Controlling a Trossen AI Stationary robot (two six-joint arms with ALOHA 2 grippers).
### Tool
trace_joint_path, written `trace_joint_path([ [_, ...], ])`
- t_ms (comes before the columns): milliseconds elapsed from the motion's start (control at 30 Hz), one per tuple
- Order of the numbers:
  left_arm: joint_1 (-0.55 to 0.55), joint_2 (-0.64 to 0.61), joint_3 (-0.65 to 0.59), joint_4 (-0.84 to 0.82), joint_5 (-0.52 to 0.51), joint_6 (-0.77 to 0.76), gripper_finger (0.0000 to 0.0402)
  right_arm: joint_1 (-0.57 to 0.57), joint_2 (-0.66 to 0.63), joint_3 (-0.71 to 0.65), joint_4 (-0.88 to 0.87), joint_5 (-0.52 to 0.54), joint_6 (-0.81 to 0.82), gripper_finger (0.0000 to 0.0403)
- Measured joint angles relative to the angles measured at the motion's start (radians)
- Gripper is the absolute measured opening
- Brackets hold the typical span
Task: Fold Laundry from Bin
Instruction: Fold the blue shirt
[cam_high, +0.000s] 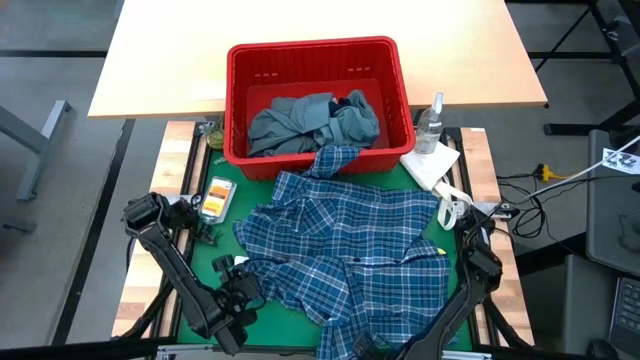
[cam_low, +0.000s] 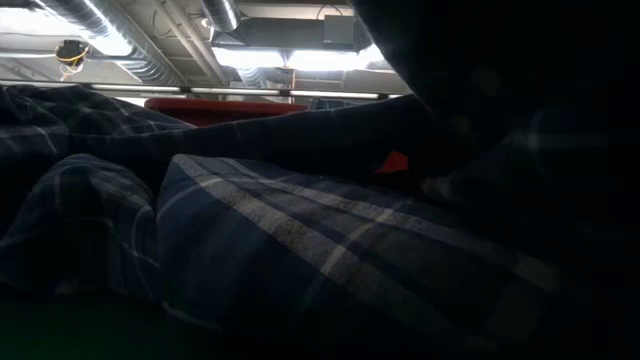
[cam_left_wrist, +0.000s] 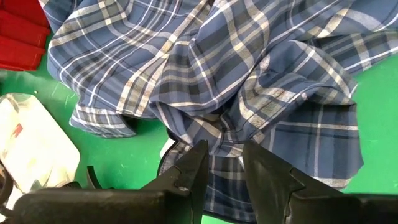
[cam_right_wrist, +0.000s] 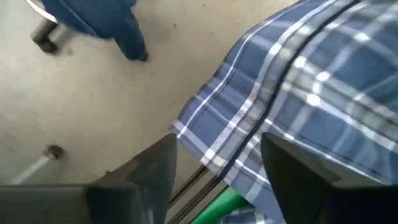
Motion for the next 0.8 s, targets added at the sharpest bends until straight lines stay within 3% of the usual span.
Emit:
trace_joint_path([
  [200, 0.0, 0.0, 0.0, 0.01, -0.002, 0.0, 0.0096, 0.0, 0.047, 0.0, -0.011, 0.007, -0.062, 0.0261],
  [367, 0.0, 0.0, 0.0, 0.01, -0.002, 0.0, 0.0096, 0.0, 0.072, 0.0, -0.075, 0.11, -0.066, 0.0254],
  [467, 0.0, 0.0, 0.0, 0.01, -0.002, 0.001, 0.0096, 0.0, 0.077, 0.001, -0.11, 0.109, -0.063, 0.0244],
  [633, 0.0, 0.0, 0.0, 0.01, -0.002, 0.001, 0.0096, -0.016, 0.091, 0.003, -0.109, 0.015, -0.063, 0.0211],
  [800, 0.0, 0.0, 0.0, 0.01, -0.003, 0.003, 0.0096, -0.032, 0.093, 0.003, -0.086, -0.02, -0.064, 0.014],
])
